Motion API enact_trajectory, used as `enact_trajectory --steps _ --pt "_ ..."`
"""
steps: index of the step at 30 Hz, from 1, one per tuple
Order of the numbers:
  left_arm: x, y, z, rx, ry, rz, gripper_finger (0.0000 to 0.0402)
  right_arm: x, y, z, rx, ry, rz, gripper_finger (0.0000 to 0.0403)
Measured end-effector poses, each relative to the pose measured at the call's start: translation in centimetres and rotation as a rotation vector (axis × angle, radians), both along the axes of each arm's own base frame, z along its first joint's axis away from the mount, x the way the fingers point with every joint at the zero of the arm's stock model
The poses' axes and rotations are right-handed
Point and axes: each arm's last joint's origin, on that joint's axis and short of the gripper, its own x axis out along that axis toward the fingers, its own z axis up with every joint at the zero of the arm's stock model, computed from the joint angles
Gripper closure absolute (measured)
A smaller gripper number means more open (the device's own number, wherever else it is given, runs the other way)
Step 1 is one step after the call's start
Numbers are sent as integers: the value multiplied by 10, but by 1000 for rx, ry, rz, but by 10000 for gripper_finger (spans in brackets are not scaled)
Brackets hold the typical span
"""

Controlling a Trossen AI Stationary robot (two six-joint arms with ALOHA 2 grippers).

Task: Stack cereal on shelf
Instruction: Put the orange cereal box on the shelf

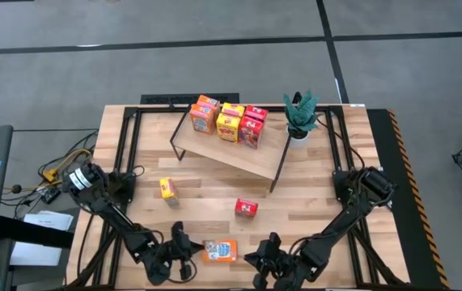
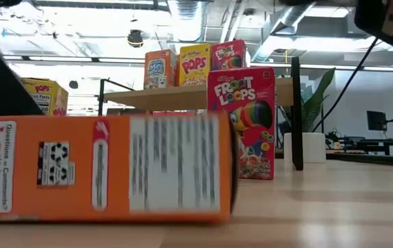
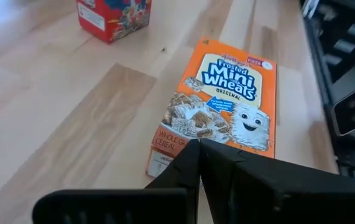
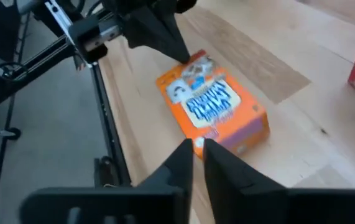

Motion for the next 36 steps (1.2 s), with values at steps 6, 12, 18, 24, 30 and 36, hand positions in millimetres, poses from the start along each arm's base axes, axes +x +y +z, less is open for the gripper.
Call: enact_trajectory --steps 6,12,18,24,30,36 --pt "-15 10 -15 -68 -2 51 401 4 0 3 -10 -25 21 245" --pt "-16 14 -19 -67 -2 63 401 14 -8 4 32 -31 5 184" --pt "-14 15 -18 -77 -13 72 401 26 -17 7 71 -56 -5 162" --pt "-15 15 -19 -78 0 58 401 31 -16 13 30 -105 42 169" --pt "-15 14 -18 -103 41 14 394 39 -13 27 -6 -150 131 163" --pt "-21 13 2 -127 153 -152 332 56 -13 70 -159 -144 219 141"
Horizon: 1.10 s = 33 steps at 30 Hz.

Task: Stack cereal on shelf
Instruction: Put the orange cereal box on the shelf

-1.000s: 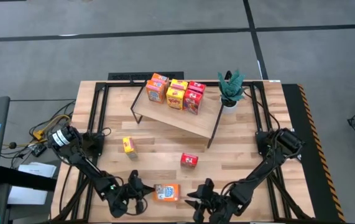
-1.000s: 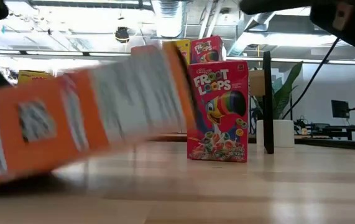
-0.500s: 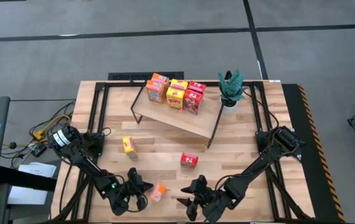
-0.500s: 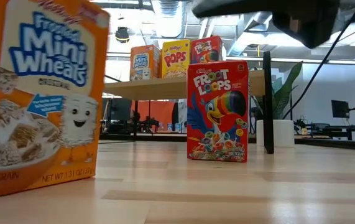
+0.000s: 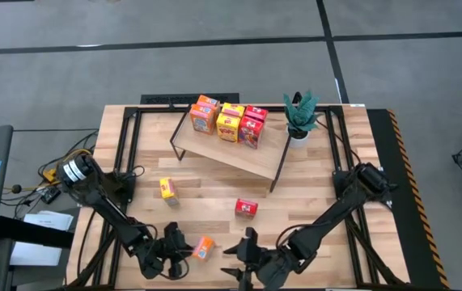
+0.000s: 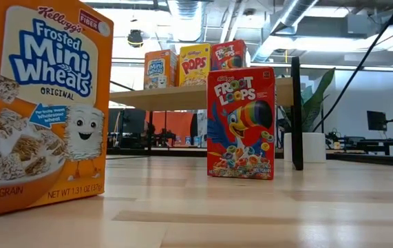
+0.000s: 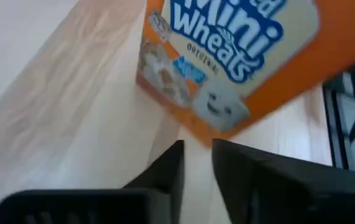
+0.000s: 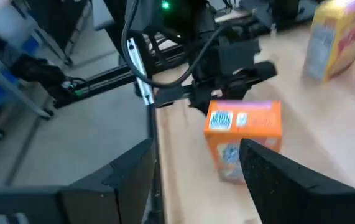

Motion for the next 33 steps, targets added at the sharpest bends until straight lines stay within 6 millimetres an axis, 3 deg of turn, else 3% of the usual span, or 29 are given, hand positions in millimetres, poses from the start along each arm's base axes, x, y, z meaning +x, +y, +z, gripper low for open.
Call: enact_trajectory --steps 6,12,16,19,24,33 --pt "-18 22 37 15 93 15 237 8 -11 30 -87 88 10 137" --pt "-43 55 91 -71 109 19 139 0 -15 37 -187 233 36 136" --pt "-62 87 119 -189 128 102 106 -7 -20 36 -235 330 30 136" --pt "-72 101 132 -255 100 137 96 -9 -20 36 -328 355 120 136" --pt "-76 107 139 -263 55 142 95 2 -22 42 -498 289 347 136" --pt "-71 102 131 -251 79 182 95 43 -78 49 -562 238 644 136"
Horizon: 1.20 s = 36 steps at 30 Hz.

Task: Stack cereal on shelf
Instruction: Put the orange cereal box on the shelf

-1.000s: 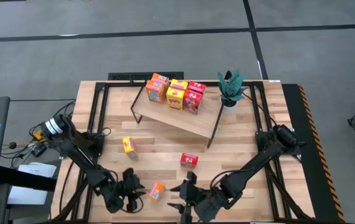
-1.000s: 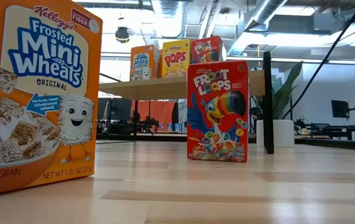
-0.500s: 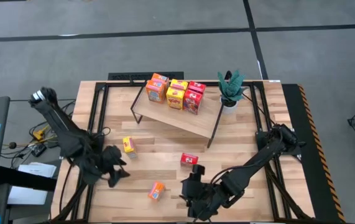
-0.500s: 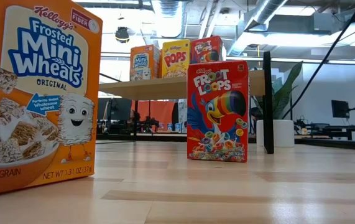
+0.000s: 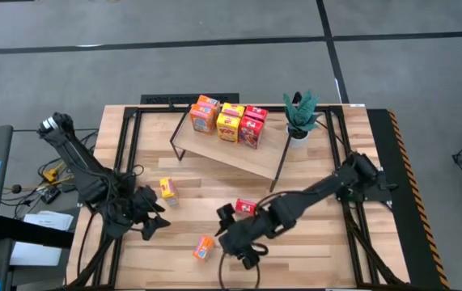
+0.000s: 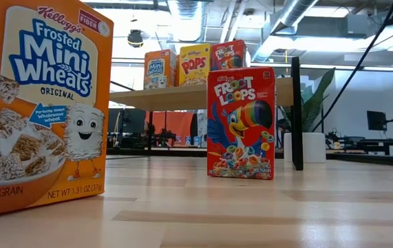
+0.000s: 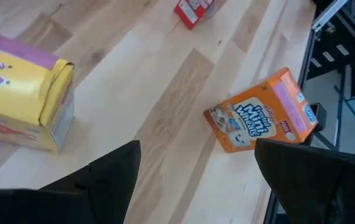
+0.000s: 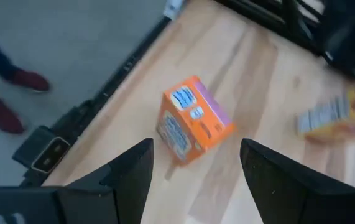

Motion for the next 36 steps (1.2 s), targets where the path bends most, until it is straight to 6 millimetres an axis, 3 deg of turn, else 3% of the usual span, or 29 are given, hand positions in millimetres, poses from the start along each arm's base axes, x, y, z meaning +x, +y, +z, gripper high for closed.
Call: enact_trajectory --steps 10,20,24,30,36 --pt "6 -8 -10 1 46 12 95 20 -33 7 21 -93 170 136" --pt "9 -12 -18 19 76 28 95 26 -36 11 -26 -181 222 94" --pt "10 -11 -18 21 75 41 95 32 -34 3 -42 -193 238 74" --pt "10 -11 -18 23 73 44 95 40 -26 -19 -46 -166 273 77" --pt "9 -10 -19 38 77 50 95 50 -32 -31 -17 -159 288 76"
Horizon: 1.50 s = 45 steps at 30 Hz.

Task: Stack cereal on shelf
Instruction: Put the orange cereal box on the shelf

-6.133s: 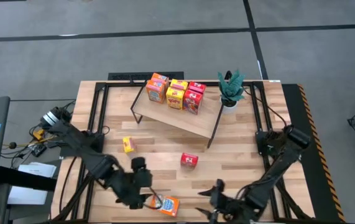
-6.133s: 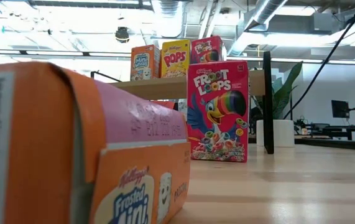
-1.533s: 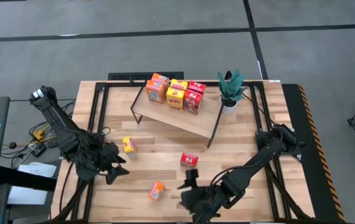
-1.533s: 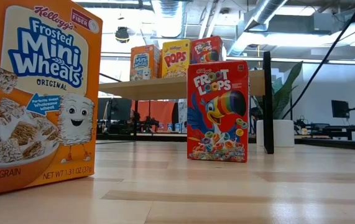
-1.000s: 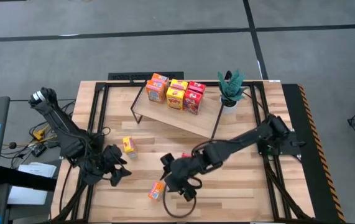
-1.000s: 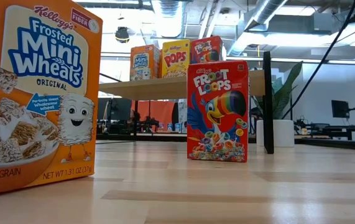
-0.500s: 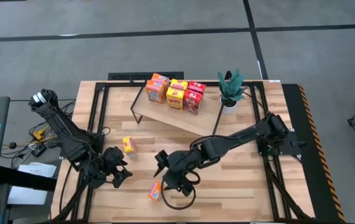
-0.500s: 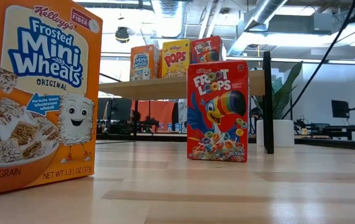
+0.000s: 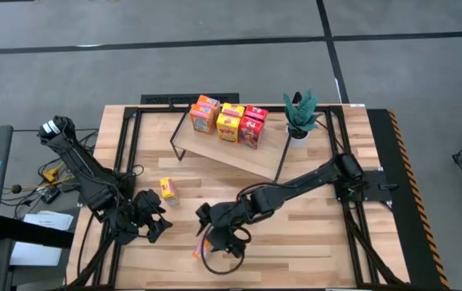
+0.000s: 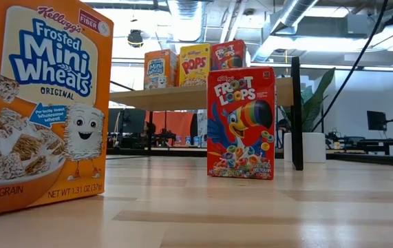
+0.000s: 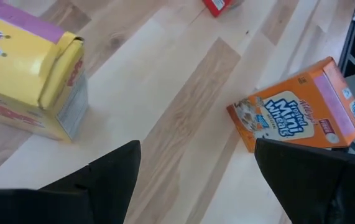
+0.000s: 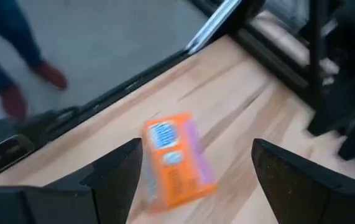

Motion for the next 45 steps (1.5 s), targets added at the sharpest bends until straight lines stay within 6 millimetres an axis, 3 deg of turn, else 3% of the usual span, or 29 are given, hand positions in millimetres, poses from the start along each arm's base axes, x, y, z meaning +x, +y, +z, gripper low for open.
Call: enact_trajectory --steps 12,26,42,45 --pt "0 1 0 3 4 7 95 30 0 -31 22 49 33 81" --pt "-1 1 0 9 3 9 95 25 -6 -36 6 155 24 82" --pt "0 2 0 33 -26 34 95 26 -11 -36 17 163 13 93" --pt "0 2 0 32 -27 34 95 32 -11 -47 27 173 4 93"
